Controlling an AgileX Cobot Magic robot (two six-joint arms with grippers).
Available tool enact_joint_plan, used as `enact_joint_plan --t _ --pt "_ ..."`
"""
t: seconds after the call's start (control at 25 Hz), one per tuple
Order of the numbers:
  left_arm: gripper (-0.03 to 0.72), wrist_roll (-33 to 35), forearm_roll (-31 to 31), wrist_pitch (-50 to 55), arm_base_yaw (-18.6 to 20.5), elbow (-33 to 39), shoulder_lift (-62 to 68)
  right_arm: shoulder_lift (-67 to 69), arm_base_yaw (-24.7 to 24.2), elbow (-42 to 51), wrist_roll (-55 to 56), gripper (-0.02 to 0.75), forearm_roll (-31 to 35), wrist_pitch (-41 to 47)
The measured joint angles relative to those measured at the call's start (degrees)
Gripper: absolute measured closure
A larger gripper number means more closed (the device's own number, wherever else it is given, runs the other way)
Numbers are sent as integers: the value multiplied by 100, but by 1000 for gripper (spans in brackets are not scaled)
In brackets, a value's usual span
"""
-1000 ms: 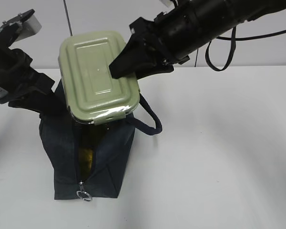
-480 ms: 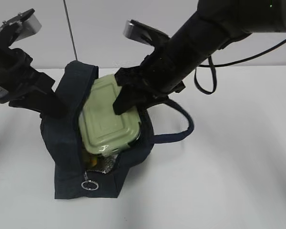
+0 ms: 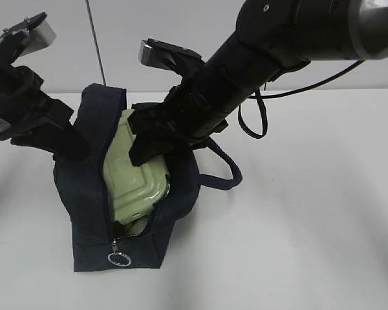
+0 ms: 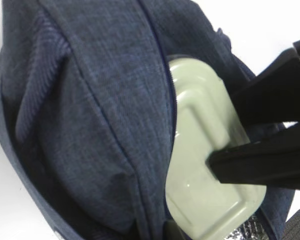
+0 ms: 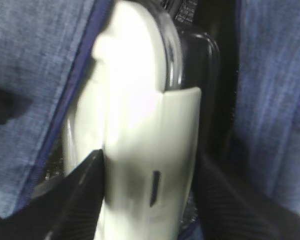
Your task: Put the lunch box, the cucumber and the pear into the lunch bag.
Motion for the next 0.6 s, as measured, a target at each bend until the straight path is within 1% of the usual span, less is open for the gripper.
enact_joint_plan --t 0.08,0.12,0.4,0.6 --pt "676 0 -6 -5 0 0 0 0 0 -3 -36 274 65 0" --pt "676 0 -11 -5 0 0 0 0 4 -26 -52 264 94 0" --pt "676 0 0 5 0 0 0 -95 4 -385 -73 251 22 305" --pt "676 0 4 19 0 0 -6 -373 -158 -525 251 254 -796 368"
